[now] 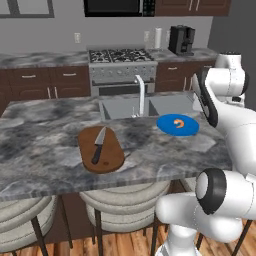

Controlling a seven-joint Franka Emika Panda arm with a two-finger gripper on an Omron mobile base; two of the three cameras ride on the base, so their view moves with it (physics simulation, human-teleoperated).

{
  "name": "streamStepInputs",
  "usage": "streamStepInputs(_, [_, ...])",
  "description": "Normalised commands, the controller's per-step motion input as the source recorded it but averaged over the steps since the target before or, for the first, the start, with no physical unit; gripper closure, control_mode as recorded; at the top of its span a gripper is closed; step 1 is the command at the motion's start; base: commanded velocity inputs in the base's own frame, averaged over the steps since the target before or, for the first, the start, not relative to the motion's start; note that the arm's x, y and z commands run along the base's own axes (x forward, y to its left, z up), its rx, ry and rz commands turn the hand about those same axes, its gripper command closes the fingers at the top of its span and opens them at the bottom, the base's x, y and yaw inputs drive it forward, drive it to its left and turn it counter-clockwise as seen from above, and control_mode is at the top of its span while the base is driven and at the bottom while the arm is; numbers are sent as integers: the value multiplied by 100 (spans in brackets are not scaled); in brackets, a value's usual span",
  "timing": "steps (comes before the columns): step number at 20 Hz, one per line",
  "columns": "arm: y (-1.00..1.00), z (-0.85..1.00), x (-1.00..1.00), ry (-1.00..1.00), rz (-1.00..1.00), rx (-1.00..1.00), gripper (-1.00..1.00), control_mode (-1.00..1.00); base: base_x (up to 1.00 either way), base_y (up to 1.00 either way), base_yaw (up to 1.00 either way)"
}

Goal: Pick up the knife from the drawer and place it on the cutting board. Then place the meat from the plate to the cutting board.

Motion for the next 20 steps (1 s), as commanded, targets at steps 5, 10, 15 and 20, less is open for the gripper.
streamStepInputs(5, [0,0,0,0,0,0,-100,100,85,-34,0])
streamStepInputs(10, [0,0,0,0,0,0,-100,100,100,-23,24])
streamStepInputs(15, [0,0,0,0,0,0,-100,100,99,-24,59])
streamStepInputs(20, [0,0,0,0,0,0,-100,100,100,-3,36])
